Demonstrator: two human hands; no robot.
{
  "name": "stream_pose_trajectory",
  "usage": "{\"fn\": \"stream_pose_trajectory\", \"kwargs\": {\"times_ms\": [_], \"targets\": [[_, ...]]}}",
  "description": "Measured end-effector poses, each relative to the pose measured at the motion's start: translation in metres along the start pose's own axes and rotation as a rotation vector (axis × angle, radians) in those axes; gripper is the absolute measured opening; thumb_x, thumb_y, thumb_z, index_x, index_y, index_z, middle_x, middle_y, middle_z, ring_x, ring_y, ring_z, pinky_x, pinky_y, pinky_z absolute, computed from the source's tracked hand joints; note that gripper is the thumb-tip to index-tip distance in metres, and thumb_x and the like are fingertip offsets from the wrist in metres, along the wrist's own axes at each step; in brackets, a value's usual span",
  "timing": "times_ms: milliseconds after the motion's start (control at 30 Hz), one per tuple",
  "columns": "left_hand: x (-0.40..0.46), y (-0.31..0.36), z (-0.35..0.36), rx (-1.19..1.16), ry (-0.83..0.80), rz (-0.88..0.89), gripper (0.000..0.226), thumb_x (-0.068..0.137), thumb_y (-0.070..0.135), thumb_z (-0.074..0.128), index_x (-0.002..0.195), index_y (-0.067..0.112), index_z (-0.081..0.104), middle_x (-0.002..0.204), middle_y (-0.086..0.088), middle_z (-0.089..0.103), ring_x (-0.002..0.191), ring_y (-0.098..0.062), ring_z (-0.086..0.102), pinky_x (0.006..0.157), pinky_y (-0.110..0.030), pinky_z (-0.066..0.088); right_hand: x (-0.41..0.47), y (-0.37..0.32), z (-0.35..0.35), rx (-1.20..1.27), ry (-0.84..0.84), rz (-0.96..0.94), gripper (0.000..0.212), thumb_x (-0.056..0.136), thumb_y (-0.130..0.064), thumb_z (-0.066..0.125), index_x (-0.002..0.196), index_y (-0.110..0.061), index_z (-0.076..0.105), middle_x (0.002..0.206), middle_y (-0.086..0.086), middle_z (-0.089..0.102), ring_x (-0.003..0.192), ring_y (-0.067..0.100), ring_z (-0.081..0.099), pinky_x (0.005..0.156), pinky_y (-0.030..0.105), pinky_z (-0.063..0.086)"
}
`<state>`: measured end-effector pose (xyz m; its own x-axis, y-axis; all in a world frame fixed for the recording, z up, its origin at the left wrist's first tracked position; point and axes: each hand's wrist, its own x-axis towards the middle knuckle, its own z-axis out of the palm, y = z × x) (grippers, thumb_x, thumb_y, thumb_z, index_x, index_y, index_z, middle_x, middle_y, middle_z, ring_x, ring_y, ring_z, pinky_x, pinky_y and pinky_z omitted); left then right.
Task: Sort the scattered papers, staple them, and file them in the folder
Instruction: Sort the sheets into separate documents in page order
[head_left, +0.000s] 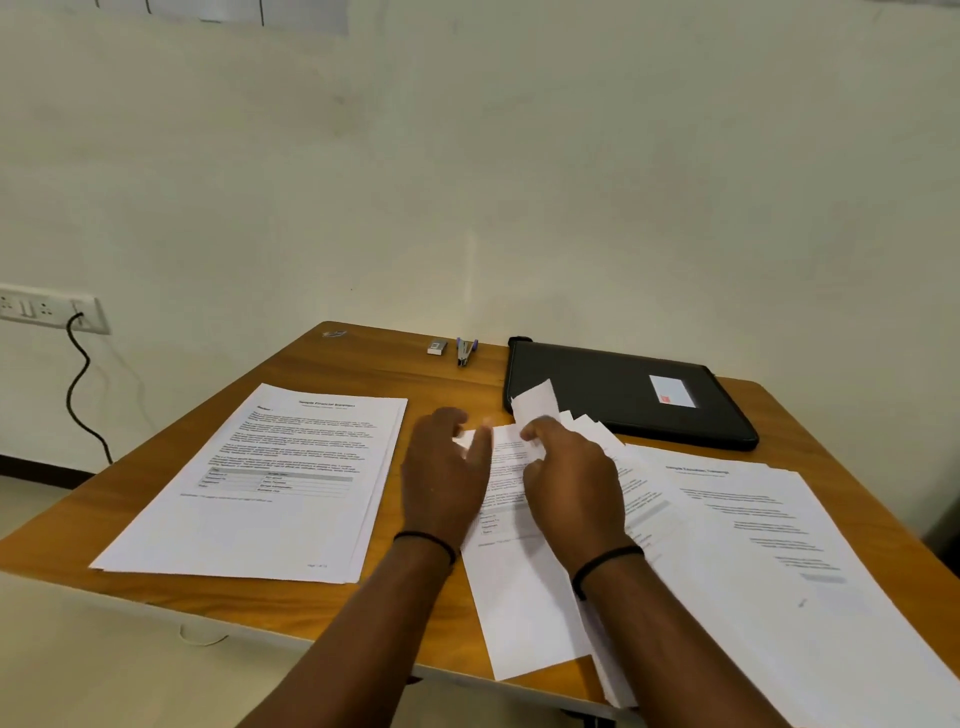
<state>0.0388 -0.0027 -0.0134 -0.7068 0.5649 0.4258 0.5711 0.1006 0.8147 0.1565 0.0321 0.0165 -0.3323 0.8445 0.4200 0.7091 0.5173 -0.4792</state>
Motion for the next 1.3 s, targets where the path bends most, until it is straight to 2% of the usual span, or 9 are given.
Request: {"fn": "stream_pose_trajectory", "kwargs": {"times_ms": [67,167,333,400,567,700,833,1000,1300], "targets": [[-0.012,0.016,-0.004,-0.490,-0.289,-0.235,0.059,0.083,0.070,0.045,0.111,0.021,0.063,0.107,-0.003,0.071,0.096,-0.020,0.070,0.078,-0.026,0.058,0.000,-0.007,-0.007,0.059,0.031,0.002,0.040,0.096,-0.013,0.058,0.131,-0.030,0.048,0.100,0.000,0.064,0.084,0.015,0.059,0.075,0.028,0.055],[-0.027,0.022,-0.010,-0.894,-0.635,-0.509,0.068,0.079,0.071,0.049,0.128,0.026,0.058,0.120,-0.009,0.070,0.110,-0.031,0.068,0.095,-0.053,0.054,0.006,-0.018,-0.015,0.274,0.006,0.048,0.056,0.097,-0.016,0.057,0.142,-0.032,0.028,0.104,-0.004,0.049,0.091,0.016,0.057,0.082,0.032,0.056],[-0.030,0.018,-0.009,-1.227,-0.586,-0.656,0.039,0.093,0.030,0.063,0.132,0.027,0.057,0.124,-0.014,0.068,0.114,-0.041,0.064,0.104,-0.064,0.042,0.010,-0.020,-0.012,0.778,-0.276,0.286,0.045,0.103,-0.025,0.046,0.142,-0.035,0.027,0.125,0.006,0.062,0.093,0.015,0.068,0.080,0.027,0.058],[-0.030,0.016,-0.010,-1.204,-0.559,-0.680,0.034,0.095,0.013,0.061,0.126,0.025,0.059,0.118,-0.015,0.071,0.109,-0.042,0.066,0.103,-0.062,0.044,0.005,-0.011,-0.012,0.946,-0.327,0.372,0.035,0.103,-0.019,0.045,0.136,-0.028,0.038,0.109,0.008,0.071,0.085,0.015,0.072,0.070,0.022,0.058],[-0.027,0.018,-0.007,-0.869,-0.428,-0.732,0.041,0.093,-0.001,0.057,0.125,0.024,0.054,0.115,-0.010,0.070,0.095,-0.038,0.071,0.088,-0.056,0.056,0.001,0.004,-0.014,1.178,-0.252,0.449,0.020,0.101,-0.009,0.046,0.115,-0.013,0.060,0.100,0.010,0.074,0.088,0.022,0.075,0.081,0.033,0.061],[-0.024,0.020,-0.011,-0.851,-0.362,-0.675,0.039,0.090,-0.009,0.058,0.119,0.016,0.062,0.112,-0.011,0.072,0.097,-0.038,0.070,0.086,-0.058,0.057,0.001,0.032,-0.021,0.740,0.177,0.343,0.020,0.093,-0.006,0.055,0.088,-0.021,0.068,0.083,-0.003,0.071,0.083,0.019,0.070,0.074,0.026,0.057],[-0.012,0.022,-0.026,-0.838,-0.253,-0.594,0.043,0.086,-0.014,0.057,0.119,0.012,0.065,0.107,-0.013,0.073,0.097,-0.038,0.070,0.083,-0.053,0.058,-0.007,0.074,-0.017,0.386,0.116,0.263,0.015,0.096,-0.013,0.051,0.098,-0.019,0.065,0.091,-0.006,0.066,0.089,0.016,0.061,0.072,0.022,0.043],[0.002,0.032,-0.043,-0.736,-0.142,-0.417,0.036,0.078,-0.014,0.059,0.103,0.012,0.067,0.100,-0.013,0.071,0.095,-0.035,0.068,0.082,-0.047,0.059,-0.010,0.094,-0.010,0.387,0.059,0.245,0.017,0.099,-0.012,0.051,0.108,-0.015,0.066,0.099,-0.006,0.063,0.095,0.012,0.056,0.070,0.007,0.035],[0.016,0.051,-0.082,-0.545,0.025,-0.128,0.032,0.087,-0.006,0.059,0.102,0.022,0.061,0.093,0.006,0.066,0.085,-0.013,0.064,0.067,-0.029,0.053,-0.009,0.101,-0.015,0.275,0.040,0.280,0.020,0.102,-0.013,0.047,0.111,-0.013,0.064,0.099,-0.002,0.063,0.095,0.015,0.058,0.080,0.017,0.040]]}}
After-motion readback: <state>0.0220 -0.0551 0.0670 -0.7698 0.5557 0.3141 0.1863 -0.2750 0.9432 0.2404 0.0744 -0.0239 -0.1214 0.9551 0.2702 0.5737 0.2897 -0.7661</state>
